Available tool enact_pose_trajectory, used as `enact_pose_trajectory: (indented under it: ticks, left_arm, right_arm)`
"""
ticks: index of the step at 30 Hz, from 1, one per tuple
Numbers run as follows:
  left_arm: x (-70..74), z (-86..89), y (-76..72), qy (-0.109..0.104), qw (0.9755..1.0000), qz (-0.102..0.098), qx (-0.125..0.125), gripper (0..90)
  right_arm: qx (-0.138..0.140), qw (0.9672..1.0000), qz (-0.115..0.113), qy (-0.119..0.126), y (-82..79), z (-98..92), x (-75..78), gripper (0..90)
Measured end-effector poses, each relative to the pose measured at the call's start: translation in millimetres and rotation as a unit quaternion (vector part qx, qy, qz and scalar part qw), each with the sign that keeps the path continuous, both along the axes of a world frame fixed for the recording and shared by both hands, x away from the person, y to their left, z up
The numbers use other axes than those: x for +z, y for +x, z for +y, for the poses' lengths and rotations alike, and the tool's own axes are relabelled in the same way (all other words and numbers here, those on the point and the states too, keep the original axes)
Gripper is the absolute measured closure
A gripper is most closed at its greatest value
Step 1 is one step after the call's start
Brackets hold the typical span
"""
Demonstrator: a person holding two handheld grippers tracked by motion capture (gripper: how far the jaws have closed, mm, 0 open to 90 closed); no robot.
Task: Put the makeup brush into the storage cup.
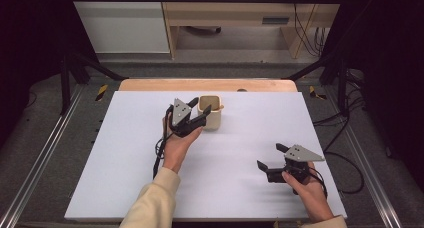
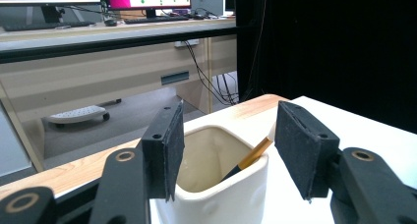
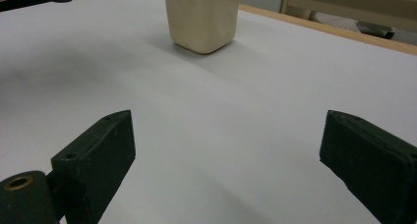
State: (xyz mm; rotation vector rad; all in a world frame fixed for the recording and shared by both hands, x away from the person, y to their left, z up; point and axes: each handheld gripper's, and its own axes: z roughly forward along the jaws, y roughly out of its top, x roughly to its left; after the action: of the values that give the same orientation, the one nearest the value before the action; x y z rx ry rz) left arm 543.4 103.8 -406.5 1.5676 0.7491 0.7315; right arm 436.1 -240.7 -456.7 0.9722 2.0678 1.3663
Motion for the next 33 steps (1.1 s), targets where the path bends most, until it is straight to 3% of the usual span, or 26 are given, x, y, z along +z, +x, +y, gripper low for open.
enact_pose_trajectory:
  ticks: [19,29,33]
  left_arm:
    - [3.5,-1.5,-6.3,-0.006,0.9997,0.016,-0.016,29.1]
    - [4.7,-3.2,-11.6,0.001,0.9995,0.026,-0.02,6.0]
    - [5.6,-3.7,-16.3,0.012,0.9991,0.026,-0.031,3.0]
  right_arm:
    - [-0.002,1.0,-0.002,0.001,-0.1,0.1,0.2,6.9]
    - [-0.002,1.0,-0.003,0.001,0.0,0.3,0.2,6.9]
    - [-0.002,1.0,-0.004,0.002,-0.2,-0.1,0.4,6.9]
